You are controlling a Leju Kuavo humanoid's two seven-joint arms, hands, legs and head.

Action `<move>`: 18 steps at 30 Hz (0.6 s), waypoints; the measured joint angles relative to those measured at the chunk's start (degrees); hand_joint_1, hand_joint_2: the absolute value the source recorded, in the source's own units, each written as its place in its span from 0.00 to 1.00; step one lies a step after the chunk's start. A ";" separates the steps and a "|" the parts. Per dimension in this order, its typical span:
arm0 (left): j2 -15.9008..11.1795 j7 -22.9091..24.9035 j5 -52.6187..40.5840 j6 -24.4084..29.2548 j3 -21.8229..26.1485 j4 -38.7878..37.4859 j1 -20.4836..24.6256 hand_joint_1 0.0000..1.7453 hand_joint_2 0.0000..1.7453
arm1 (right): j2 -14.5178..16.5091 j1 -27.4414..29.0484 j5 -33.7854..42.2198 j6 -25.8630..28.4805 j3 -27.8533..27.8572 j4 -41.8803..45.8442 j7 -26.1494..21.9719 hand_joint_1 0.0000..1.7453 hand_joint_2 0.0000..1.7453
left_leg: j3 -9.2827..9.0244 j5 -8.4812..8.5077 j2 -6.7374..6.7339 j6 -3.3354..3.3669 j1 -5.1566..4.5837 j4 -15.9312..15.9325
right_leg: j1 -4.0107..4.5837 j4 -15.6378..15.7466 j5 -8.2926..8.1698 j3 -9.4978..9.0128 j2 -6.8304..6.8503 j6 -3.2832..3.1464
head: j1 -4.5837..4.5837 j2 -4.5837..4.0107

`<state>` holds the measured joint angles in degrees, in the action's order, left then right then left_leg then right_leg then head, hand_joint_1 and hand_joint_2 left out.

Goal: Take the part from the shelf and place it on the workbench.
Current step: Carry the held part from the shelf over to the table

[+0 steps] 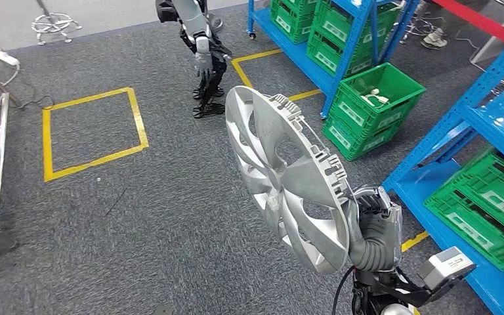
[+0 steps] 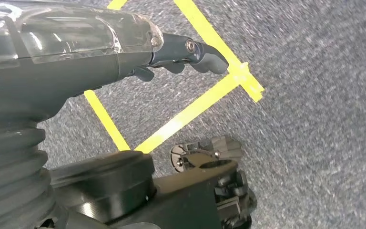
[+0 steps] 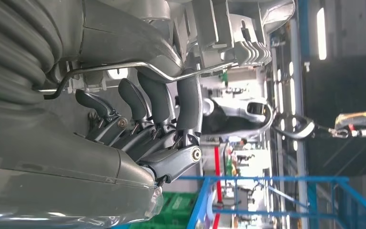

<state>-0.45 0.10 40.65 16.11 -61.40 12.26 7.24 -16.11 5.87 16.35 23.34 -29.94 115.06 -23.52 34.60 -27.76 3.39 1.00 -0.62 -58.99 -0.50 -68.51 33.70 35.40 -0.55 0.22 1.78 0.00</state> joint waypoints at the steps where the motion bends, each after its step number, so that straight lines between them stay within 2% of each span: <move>1: 0.04 0.04 -0.01 0.00 0.00 0.00 0.01 0.00 1.00 | 0.00 -0.03 0.01 0.01 0.01 0.01 -0.01 1.00 1.00 | -0.01 0.03 0.57 -0.04 -0.09 -0.04 | 0.13 3.85 -1.94 -1.59 -1.03 -0.47 | 0.11 0.00; 2: 0.08 0.11 -0.03 0.00 -0.01 0.00 0.02 0.00 1.00 | 0.01 -0.05 0.03 0.04 0.02 0.02 -0.03 1.00 1.00 | 0.11 0.09 1.06 -0.14 -0.11 -0.10 | 0.22 7.13 -3.23 -2.89 -1.97 -0.78 | 0.15 0.00; 4: 0.11 0.54 -0.20 -0.01 -0.04 0.00 0.00 0.00 1.00 | 0.01 0.03 0.46 0.36 0.02 0.04 -0.33 1.00 1.00 | 0.61 0.35 1.78 -0.61 0.05 -0.16 | 0.39 9.82 -3.73 -3.80 -3.06 -1.03 | 0.17 0.00; 5: 0.07 0.99 -0.31 -0.01 -0.07 -0.01 -0.05 0.00 1.00 | 0.01 0.16 0.93 0.63 0.04 0.04 -0.75 1.00 1.00 | 0.83 0.50 2.17 -0.91 0.17 -0.14 | 0.43 10.26 -3.82 -3.88 -2.78 -1.03 | 0.22 0.00; 6: -0.04 1.49 -0.41 -0.01 -0.11 -0.01 -0.12 0.00 1.00 | 0.00 0.32 1.49 0.91 0.08 0.03 -1.38 1.00 1.00 | 1.00 0.44 1.83 -1.15 0.23 -0.26 | 0.40 10.52 -4.03 -3.97 -2.34 -1.12 | 0.26 0.00; 8: -0.35 2.26 -0.51 0.04 -0.21 -0.01 -0.14 0.00 1.00 | -0.01 0.75 2.52 1.20 0.31 0.03 -3.16 1.00 1.00 | 2.03 -1.24 -0.87 -1.70 0.12 -2.34 | 0.24 11.24 -4.47 -4.27 -1.32 -1.44 | -0.10 0.00; 9: -0.52 2.30 -0.51 0.15 -0.25 -0.01 -0.11 0.00 1.00 | -0.01 0.93 2.96 1.16 0.51 0.04 -3.98 1.00 1.00 | 3.24 -2.95 -2.49 -1.99 0.19 -4.98 | 0.17 11.44 -4.60 -4.37 -0.72 -1.55 | -0.41 0.00; 10: -0.63 2.12 -0.47 0.32 -0.26 -0.01 -0.06 0.00 1.00 | -0.01 1.07 3.34 1.03 0.75 0.03 -4.62 1.00 1.00 | 4.83 -4.81 -3.47 -2.35 0.35 -8.37 | 0.18 11.50 -4.61 -4.41 -0.17 -1.62 | -0.77 0.00; 11: -0.72 1.73 -0.37 0.54 -0.26 -0.01 -0.02 0.00 1.00 | 0.01 1.14 3.70 0.83 0.97 -0.02 -4.99 1.00 1.00 | 6.45 -6.32 -3.61 -2.69 0.66 -11.80 | 0.16 11.48 -4.59 -4.40 0.46 -1.62 | -1.07 0.00; 12: -0.82 1.24 -0.24 0.76 -0.26 -0.01 -0.03 0.00 1.00 | 0.03 1.16 3.89 0.57 1.16 -0.15 -5.17 1.00 1.00 | 7.52 -7.00 -3.60 -3.00 0.95 -14.15 | 0.12 11.46 -4.55 -4.40 1.07 -1.56 | -1.32 0.00; 13: -0.90 0.75 -0.12 0.93 -0.26 0.00 -0.05 0.00 1.00 | 0.07 1.13 3.96 0.34 1.31 -0.32 -5.24 1.00 1.00 | 7.65 -6.61 -3.62 -3.28 1.22 -14.61 | 0.07 11.42 -4.48 -4.42 1.65 -1.45 | -1.55 0.00; 14: -0.96 0.34 -0.02 1.03 -0.26 0.00 -0.07 0.00 1.00 | 0.13 1.09 3.91 0.17 1.41 -0.48 -5.27 1.00 1.00 | 6.71 -5.33 -3.78 -3.53 1.46 -13.06 | 0.01 11.36 -4.37 -4.46 2.19 -1.29 | -1.78 0.00; 15: -1.00 0.03 0.01 1.07 -0.26 0.01 -0.07 0.00 1.00 | 0.19 1.02 3.74 0.07 1.48 -0.60 -5.26 1.00 1.00 | 4.80 -3.45 -4.35 -3.72 1.64 -9.76 | -0.08 11.23 -4.20 -4.53 2.69 -1.03 | -2.00 0.00; 16: -0.98 -0.19 0.01 1.05 -0.26 0.04 -0.05 0.00 1.00 | 0.25 0.91 3.48 0.03 1.50 -0.66 -5.17 1.00 1.00 | 2.75 -2.16 -5.49 -3.89 1.60 -6.17 | -0.10 11.08 -3.99 -4.57 3.10 -0.69 | -2.22 0.00; 18: -0.87 -0.50 0.07 1.01 -0.25 0.18 -0.01 0.00 1.00 | 0.31 0.55 2.74 -0.03 1.53 -0.66 -4.66 1.00 1.00 | 0.22 -0.92 -7.15 -3.33 1.29 -1.39 | 0.00 10.59 -3.56 -4.60 3.78 0.06 | -2.47 0.00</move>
<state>-1.32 -0.40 40.72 17.12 -61.65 12.44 7.23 -15.80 6.41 19.09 23.31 -28.41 114.40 -28.18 34.82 -28.68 -3.75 -2.34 0.67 -60.38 -0.50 -57.91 30.13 30.80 3.23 0.28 -0.69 0.00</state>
